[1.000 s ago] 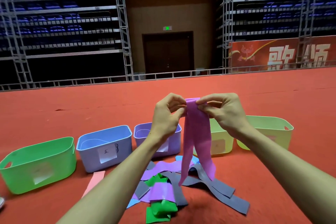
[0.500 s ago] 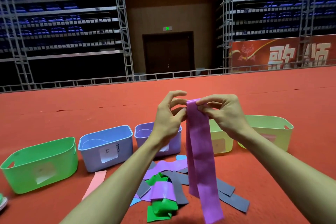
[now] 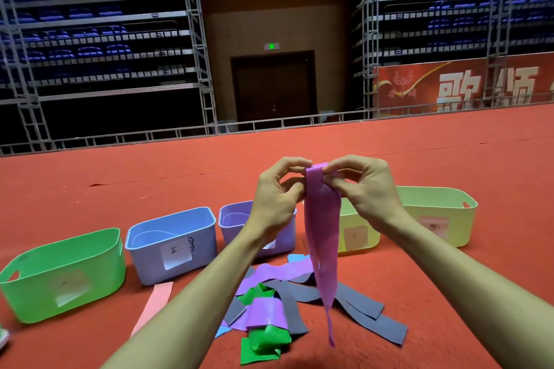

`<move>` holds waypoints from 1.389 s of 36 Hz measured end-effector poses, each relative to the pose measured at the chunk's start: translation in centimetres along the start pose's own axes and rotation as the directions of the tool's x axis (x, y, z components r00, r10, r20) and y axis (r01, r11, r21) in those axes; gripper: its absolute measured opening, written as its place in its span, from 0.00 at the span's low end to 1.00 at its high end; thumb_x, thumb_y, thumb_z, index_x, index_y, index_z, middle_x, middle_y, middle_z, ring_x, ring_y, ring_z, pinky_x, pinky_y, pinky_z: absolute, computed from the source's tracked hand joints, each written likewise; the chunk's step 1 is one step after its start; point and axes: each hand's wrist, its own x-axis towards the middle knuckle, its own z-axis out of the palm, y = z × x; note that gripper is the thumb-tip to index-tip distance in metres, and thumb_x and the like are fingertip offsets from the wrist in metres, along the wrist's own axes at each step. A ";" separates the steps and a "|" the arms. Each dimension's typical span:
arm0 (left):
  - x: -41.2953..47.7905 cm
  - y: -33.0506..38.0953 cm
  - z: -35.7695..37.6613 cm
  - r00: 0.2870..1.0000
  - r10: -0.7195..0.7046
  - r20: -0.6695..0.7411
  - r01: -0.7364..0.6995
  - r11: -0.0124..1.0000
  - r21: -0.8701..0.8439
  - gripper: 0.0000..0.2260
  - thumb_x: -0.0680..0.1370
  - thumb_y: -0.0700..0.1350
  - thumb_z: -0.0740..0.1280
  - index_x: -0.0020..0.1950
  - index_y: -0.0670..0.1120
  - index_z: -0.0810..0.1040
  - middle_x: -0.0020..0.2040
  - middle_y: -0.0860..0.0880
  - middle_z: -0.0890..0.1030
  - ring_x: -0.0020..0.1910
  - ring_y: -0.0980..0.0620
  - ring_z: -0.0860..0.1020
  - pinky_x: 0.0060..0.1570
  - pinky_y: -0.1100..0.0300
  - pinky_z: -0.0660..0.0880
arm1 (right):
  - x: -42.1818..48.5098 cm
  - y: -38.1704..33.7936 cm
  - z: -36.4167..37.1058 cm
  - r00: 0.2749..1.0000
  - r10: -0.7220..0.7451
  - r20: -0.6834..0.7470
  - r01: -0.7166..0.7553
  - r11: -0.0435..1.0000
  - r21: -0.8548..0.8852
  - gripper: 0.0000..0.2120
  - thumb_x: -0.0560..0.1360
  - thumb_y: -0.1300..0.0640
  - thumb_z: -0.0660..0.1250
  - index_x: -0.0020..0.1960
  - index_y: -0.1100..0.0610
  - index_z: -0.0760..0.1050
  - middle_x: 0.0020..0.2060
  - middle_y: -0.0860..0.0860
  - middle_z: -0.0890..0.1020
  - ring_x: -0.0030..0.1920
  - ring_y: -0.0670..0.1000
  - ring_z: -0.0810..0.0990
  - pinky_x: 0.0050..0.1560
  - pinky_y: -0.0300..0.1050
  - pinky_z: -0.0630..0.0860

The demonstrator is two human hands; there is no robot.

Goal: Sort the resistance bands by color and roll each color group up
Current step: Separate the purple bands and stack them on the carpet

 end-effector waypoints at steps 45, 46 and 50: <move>1.0 -0.8 -0.3 0.986 -0.050 -0.161 0.073 0.988 0.138 0.10 0.75 0.32 0.69 0.38 0.46 0.77 0.38 0.45 0.82 0.38 0.53 0.82 0.43 0.52 0.82 | -1.4 1.6 -0.2 0.994 -0.078 0.071 0.092 0.969 -0.228 0.16 0.71 0.66 0.73 0.45 0.45 0.78 0.41 0.41 0.83 0.44 0.43 0.82 0.43 0.38 0.79; 1.0 -0.8 -0.2 0.986 -0.044 -0.159 0.067 0.987 0.145 0.10 0.75 0.33 0.69 0.38 0.46 0.77 0.37 0.45 0.82 0.38 0.53 0.82 0.43 0.51 0.82 | -1.4 1.7 -0.2 0.994 -0.071 0.080 0.088 0.968 -0.233 0.17 0.70 0.67 0.73 0.45 0.44 0.78 0.42 0.42 0.83 0.44 0.44 0.82 0.44 0.39 0.79; 1.0 -1.0 -0.1 0.987 -0.002 -0.160 0.032 0.983 0.183 0.10 0.75 0.34 0.70 0.39 0.46 0.76 0.37 0.48 0.81 0.36 0.56 0.81 0.41 0.52 0.81 | -1.1 1.8 -0.3 0.994 -0.027 0.105 0.048 0.978 -0.202 0.14 0.68 0.67 0.75 0.44 0.48 0.81 0.37 0.43 0.83 0.39 0.46 0.82 0.45 0.44 0.80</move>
